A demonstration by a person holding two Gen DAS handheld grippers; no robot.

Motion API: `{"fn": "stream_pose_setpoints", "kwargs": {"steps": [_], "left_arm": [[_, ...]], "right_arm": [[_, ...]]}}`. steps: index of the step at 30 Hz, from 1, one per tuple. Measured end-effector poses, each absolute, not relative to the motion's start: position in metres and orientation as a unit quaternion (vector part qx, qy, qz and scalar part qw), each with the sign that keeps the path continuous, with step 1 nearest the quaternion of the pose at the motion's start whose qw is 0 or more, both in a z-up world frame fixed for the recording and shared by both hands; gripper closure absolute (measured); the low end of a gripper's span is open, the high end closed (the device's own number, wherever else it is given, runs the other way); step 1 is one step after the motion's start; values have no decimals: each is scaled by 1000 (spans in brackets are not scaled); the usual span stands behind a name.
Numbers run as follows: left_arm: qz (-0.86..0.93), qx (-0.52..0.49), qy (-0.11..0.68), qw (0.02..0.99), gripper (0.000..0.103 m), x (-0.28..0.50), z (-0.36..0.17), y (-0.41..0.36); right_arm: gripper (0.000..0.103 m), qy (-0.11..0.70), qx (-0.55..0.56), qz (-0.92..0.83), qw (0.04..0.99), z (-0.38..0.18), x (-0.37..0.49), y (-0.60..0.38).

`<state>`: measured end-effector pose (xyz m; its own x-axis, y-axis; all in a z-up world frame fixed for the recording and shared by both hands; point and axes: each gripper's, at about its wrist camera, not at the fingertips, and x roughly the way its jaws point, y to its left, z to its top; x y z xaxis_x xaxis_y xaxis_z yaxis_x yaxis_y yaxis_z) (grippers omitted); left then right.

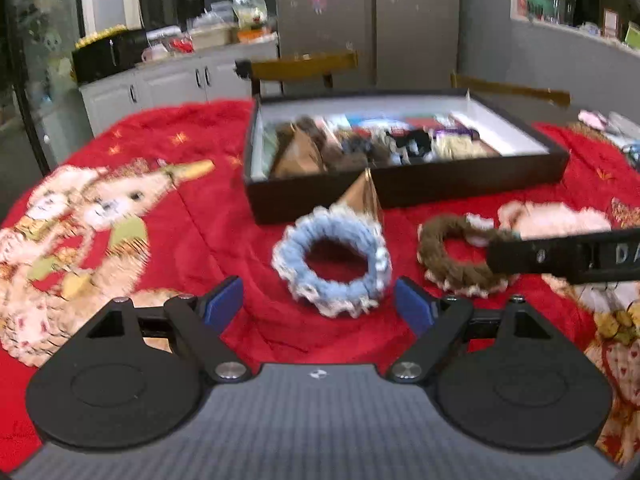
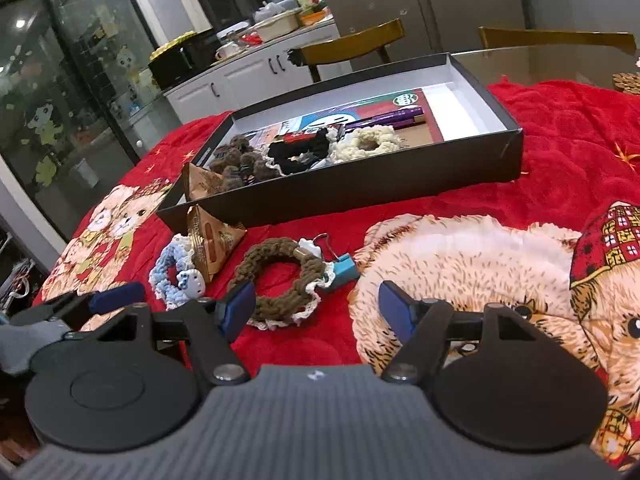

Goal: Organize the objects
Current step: 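Grasp blue crocheted scrunchie with left gripper while right gripper grasps brown braided scrunchie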

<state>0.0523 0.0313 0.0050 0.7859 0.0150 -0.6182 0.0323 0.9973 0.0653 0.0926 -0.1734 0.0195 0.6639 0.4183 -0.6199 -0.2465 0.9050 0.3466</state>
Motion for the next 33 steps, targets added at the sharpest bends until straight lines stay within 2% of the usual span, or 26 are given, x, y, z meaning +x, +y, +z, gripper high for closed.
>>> {"fn": "stream_pose_setpoints", "kwargs": {"steps": [4,7,9,13,14,18,33], "left_arm": [[14,9,328,945,22,58,2,37],[33,1,321,947,41,60,1,39],[49,10,312,949,56,58,0,36],[56,22,307,950,69,56,1,32],[59,18,307,950,72,56,1,34],[67,10,306,949,75,53,2,38],[94,5,293,951,76,44,5,41]], "right_arm": [[38,358,121,176,909,18,92,-171],[44,356,142,173,907,16,95,-173],[56,354,141,169,909,15,96,-173],[72,353,130,159,913,14,95,-171],[80,355,131,159,912,14,95,-171],[90,358,144,159,909,12,93,-173],[92,334,176,193,906,18,83,-177]]}}
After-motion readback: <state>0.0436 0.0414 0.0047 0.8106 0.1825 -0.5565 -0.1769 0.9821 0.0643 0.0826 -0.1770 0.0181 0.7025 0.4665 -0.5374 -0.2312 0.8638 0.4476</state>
